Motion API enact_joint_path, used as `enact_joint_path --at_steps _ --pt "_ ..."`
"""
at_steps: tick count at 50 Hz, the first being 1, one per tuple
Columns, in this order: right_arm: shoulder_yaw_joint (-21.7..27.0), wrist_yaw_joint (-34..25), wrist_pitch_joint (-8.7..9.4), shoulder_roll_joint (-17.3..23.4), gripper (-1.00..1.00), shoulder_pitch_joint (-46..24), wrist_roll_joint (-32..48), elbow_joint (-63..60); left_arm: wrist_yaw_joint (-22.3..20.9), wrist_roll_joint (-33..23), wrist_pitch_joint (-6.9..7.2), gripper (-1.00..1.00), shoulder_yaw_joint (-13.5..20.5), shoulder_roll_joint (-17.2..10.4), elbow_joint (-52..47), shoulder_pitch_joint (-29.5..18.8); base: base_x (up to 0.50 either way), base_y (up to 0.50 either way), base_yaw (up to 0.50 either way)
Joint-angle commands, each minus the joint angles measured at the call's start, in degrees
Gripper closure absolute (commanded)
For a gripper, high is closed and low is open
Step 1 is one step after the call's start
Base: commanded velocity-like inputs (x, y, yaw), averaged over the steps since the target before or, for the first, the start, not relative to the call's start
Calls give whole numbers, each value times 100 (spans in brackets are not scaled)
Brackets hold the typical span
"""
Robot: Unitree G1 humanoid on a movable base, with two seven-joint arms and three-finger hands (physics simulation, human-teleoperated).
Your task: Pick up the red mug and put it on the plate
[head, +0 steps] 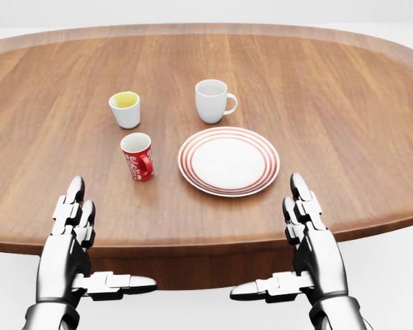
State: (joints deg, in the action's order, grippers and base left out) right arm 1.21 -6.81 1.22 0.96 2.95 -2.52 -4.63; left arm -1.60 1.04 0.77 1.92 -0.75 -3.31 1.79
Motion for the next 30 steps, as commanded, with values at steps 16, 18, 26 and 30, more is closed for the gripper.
enact_joint_path --at_steps 16,18,26,30 --pt "22 -20 0 10 -100 -46 70 98 21 -28 6 -100 -11 5 -55 23 0 9 0" --pt "21 -19 -1 10 -100 -43 73 97 23 -31 3 -100 -12 6 -50 24 0 17 0" --pt "20 -40 -1 16 -100 -37 74 106 27 -40 1 -100 -23 11 -69 41 0 17 0" --pt "25 -46 -6 16 -100 -38 72 113 27 -48 -32 -100 -30 14 -37 44 0 17 0"
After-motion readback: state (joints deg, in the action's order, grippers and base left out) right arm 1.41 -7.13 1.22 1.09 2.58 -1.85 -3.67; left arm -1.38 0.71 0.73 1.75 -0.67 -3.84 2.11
